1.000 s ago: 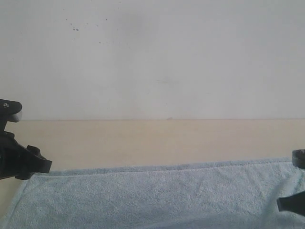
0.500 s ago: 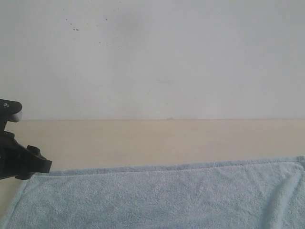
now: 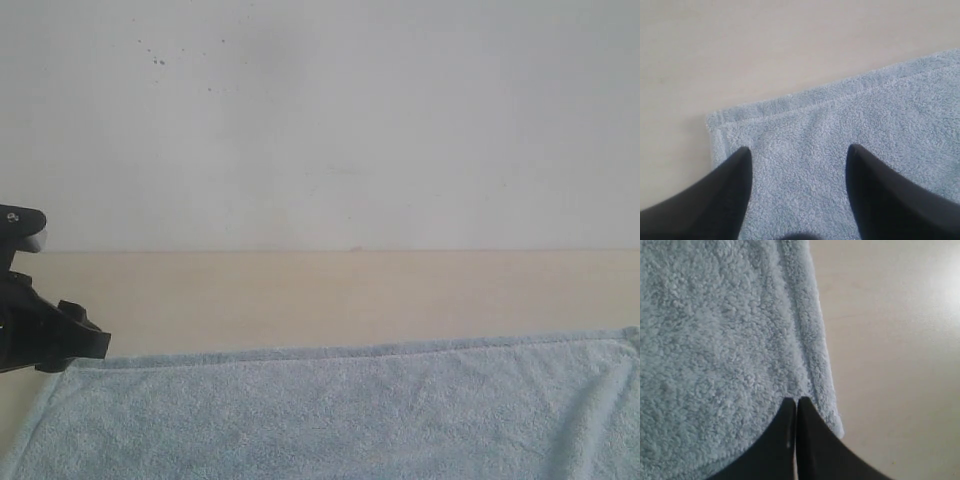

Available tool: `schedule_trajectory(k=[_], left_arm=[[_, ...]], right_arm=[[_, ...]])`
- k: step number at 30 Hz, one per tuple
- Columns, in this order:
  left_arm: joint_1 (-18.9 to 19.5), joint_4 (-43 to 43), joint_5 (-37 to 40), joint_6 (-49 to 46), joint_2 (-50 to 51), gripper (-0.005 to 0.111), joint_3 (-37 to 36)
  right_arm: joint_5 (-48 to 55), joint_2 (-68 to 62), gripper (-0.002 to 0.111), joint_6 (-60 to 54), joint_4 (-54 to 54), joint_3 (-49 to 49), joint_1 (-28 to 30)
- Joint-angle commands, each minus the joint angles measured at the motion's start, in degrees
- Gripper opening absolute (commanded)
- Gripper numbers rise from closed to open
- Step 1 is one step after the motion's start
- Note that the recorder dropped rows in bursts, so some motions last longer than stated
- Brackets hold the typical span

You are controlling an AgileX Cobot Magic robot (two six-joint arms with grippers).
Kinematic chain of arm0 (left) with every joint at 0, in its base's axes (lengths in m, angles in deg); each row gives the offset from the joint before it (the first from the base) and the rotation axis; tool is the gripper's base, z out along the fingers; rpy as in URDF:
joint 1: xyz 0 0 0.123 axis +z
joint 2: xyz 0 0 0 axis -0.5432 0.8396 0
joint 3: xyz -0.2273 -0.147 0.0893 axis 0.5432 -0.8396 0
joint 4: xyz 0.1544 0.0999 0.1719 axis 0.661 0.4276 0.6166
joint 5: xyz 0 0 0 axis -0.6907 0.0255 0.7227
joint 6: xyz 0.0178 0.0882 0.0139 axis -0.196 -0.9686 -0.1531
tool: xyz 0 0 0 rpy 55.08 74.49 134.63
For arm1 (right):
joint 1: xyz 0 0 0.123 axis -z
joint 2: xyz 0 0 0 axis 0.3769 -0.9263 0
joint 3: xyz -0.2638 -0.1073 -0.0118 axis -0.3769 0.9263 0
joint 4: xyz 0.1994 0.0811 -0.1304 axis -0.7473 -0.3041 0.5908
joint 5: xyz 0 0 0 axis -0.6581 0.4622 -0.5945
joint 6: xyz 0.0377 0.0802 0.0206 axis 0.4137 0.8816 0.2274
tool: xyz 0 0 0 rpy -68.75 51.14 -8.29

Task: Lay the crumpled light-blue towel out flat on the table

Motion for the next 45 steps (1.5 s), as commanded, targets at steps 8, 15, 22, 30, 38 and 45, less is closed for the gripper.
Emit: schedule_trajectory(k=[8,15,22,30,38,45], left_arm=[[-0.2,-2.0,-1.2,0.5,0.0,0.053,-0.5],[-0.2,-2.0,-1.0,0.5,0.0,0.053,-0.5],[-0.2,-2.0,-1.6,0.5,0.0,0.053,-0.5],[-0.2,-3.1,-1.8,0.5,0.0,0.053,-0.5],[-0.2,-3.0,-2.0,0.5,0.0,0.053,-0.5],[-0.2,-3.0,-1.6,0.5,0.0,0.053,-0.5]], right_arm=[[-2.4,-3.0,0.0,-2.0,0.8,0.1,0.0],[2.3,-5.0,0.0,-2.0,1.3,0.1,0.0],[6.0,-5.5,0.0,-1.8,1.4,0.4,0.0],[1.5,-3.2,0.0,2.3,4.2,-0.1,-1.1],[-8.1,0.5,0.0,1.4,5.4,0.0,-1.9],[-10.2,-3.0,0.0,1.4,5.7,0.0,-1.9]])
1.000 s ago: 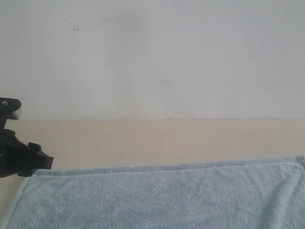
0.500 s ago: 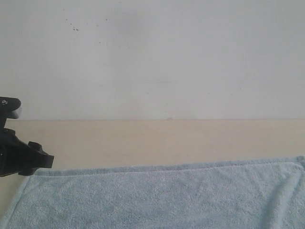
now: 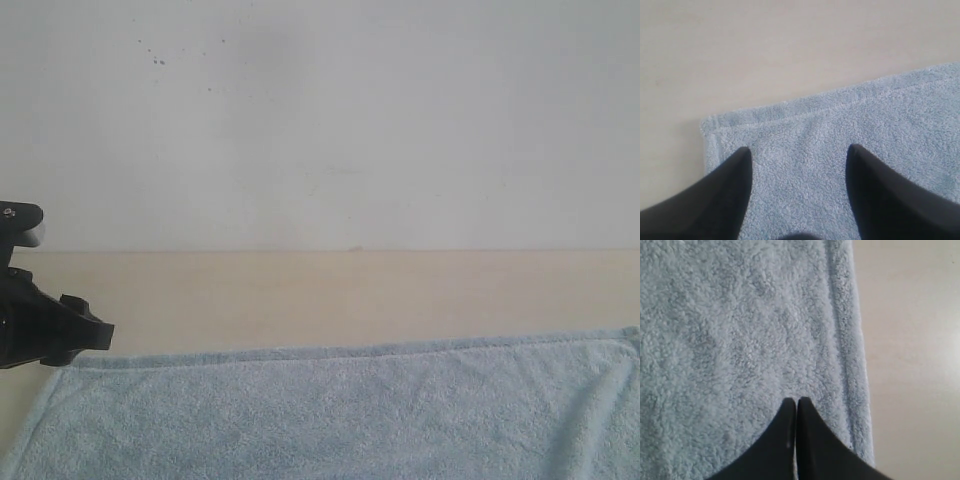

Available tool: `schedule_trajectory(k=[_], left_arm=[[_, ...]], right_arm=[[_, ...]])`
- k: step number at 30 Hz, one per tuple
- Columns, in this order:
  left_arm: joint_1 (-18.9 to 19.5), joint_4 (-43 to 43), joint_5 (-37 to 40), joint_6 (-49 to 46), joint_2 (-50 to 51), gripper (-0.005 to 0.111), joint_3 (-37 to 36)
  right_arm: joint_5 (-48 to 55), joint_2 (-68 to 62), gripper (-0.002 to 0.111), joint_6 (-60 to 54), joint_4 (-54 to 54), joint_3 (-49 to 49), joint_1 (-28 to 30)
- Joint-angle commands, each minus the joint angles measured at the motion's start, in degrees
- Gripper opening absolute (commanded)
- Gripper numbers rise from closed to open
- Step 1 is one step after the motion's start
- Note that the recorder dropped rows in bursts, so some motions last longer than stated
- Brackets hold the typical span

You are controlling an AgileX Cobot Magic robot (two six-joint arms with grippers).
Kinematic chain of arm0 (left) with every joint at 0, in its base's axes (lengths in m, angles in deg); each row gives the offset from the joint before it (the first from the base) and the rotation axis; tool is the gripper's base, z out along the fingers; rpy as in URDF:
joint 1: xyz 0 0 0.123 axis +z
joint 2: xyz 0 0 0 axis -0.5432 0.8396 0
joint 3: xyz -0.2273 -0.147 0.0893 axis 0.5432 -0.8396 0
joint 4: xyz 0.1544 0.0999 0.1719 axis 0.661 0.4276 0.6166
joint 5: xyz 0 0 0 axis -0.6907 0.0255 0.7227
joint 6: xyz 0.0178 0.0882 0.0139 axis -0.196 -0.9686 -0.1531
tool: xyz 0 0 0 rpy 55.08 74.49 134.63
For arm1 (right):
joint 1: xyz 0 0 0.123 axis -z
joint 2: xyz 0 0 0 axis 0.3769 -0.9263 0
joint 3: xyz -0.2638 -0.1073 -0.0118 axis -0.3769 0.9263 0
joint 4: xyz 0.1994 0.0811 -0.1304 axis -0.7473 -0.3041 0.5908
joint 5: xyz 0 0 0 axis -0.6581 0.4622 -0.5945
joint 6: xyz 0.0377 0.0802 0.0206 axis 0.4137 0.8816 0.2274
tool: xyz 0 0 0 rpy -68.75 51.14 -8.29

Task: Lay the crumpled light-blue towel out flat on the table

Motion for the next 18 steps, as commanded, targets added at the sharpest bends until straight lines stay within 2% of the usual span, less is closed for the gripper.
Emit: schedule_trajectory(k=[1,18], left_arm=[[-0.2,-0.5,-0.2,0.5,0.0,0.053,-0.5],[-0.2,-0.5,-0.2,0.5,0.0,0.053,-0.5]], right_arm=[[0.2,-2.6,0.0,-0.3,0.7,-0.2,-0.2],[5.1,-4.5,0.0,1.5,2.0,0.0,1.8]])
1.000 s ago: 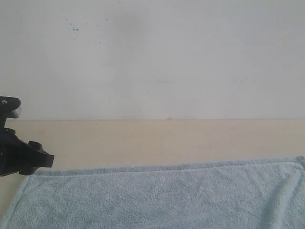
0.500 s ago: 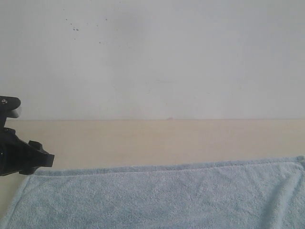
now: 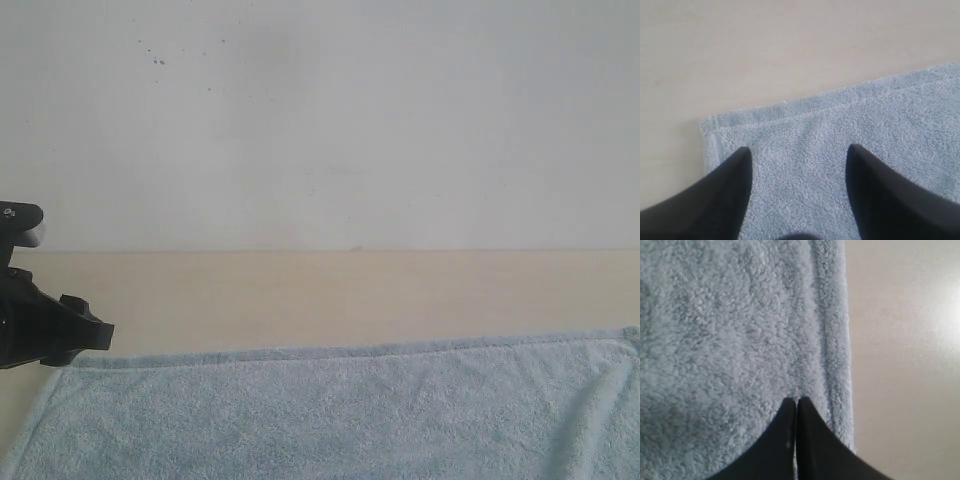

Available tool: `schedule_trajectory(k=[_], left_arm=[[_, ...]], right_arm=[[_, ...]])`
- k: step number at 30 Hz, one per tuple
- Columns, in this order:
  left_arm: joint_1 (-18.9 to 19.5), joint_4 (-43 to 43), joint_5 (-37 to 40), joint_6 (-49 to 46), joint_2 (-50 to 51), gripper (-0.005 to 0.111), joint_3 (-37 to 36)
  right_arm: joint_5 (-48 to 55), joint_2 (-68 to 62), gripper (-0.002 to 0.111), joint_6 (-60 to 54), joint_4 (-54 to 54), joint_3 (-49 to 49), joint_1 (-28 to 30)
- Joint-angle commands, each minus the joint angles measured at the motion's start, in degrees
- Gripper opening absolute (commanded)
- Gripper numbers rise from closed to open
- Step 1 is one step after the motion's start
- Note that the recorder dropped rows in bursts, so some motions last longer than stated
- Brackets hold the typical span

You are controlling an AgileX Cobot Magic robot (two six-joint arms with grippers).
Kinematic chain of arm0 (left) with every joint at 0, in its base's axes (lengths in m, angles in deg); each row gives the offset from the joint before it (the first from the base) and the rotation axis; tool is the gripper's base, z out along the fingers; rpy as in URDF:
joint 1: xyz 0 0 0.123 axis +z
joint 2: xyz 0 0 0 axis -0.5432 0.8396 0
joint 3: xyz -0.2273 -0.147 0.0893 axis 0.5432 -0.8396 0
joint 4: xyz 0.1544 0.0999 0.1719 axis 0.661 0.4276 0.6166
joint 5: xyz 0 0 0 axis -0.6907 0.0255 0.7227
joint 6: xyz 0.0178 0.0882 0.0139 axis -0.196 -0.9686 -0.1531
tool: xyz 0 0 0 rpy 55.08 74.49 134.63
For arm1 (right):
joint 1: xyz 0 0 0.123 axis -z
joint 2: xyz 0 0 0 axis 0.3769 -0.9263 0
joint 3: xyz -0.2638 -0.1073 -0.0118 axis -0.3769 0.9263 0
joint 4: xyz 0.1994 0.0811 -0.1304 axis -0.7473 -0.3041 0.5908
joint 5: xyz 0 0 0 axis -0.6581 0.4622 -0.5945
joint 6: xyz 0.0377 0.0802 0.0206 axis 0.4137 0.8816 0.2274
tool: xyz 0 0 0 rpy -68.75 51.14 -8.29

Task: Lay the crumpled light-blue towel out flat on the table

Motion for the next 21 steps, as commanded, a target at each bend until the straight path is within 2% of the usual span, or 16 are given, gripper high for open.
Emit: schedule_trajectory(k=[1,9,21], left_arm=[[-0.2,-0.5,-0.2,0.5,0.0,0.053,-0.5],[-0.2,-0.5,-0.2,0.5,0.0,0.053,-0.5],[-0.2,-0.5,-0.3,0.5,0.0,0.053,-0.5]], right_arm=[[-0.3,0.0,0.0,0.5,0.5,0.0,0.4],[-7.4,0.0,0.0,0.5,-0.8,0.0,0.4],[-7.3,0.0,0.0,0.5,-0.8,0.0,0.4]])
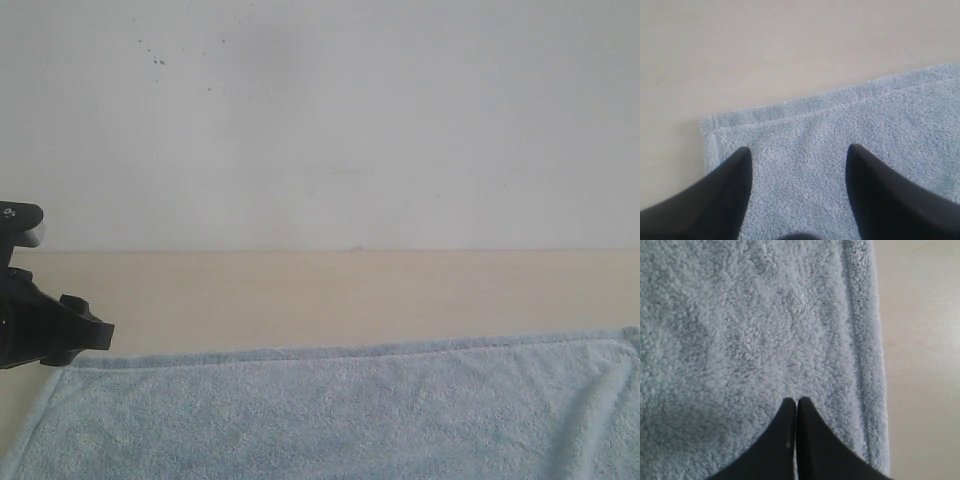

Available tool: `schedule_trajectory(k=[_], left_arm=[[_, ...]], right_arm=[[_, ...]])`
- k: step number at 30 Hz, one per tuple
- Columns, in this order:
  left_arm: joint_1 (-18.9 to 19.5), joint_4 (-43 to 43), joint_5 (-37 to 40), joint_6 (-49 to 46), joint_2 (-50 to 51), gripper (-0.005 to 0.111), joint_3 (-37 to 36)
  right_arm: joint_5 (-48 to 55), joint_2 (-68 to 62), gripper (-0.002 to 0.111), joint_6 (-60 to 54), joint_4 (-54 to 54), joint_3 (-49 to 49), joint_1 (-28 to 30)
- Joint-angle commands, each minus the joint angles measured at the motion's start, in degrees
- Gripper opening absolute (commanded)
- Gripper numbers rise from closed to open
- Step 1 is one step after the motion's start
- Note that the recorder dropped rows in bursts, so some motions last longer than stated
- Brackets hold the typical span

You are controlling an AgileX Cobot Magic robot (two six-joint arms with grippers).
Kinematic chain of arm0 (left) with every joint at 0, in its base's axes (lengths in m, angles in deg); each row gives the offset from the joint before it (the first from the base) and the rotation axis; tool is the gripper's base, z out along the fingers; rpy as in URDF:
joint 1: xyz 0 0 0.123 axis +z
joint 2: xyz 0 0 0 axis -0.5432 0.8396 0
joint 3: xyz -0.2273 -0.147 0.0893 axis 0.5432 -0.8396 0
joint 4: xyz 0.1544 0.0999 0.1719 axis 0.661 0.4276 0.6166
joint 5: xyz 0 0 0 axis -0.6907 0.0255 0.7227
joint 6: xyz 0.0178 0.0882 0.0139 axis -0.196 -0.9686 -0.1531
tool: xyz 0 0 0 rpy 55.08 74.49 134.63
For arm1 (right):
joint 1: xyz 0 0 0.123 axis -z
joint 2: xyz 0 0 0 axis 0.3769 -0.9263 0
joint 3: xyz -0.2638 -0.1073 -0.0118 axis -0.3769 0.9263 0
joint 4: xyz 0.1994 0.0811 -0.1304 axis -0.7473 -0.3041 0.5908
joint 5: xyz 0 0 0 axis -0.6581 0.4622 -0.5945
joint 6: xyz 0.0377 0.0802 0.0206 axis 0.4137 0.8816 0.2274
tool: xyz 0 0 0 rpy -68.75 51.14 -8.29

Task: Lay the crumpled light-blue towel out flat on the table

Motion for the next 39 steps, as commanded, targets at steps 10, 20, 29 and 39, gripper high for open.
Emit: schedule_trajectory(k=[10,20,29,39], left_arm=[[-0.2,-1.0,-0.4,0.5,0.0,0.053,-0.5],[-0.2,-1.0,-0.4,0.5,0.0,0.053,-0.5],[-0.2,-1.0,-0.4,0.5,0.0,0.053,-0.5],[-0.2,-1.0,-0.1,0.5,0.0,0.053,-0.5]], right_arm=[[1.2,0.0,0.0,0.0,-0.1,0.0,0.2],[2.2,0.0,0.0,0.0,0.2,0.0,0.2],[0.7,0.0,0.0,0.0,1.4,0.0,0.2],[-1.9,0.0,0.0,-0.2,1.8,0.0,0.2]])
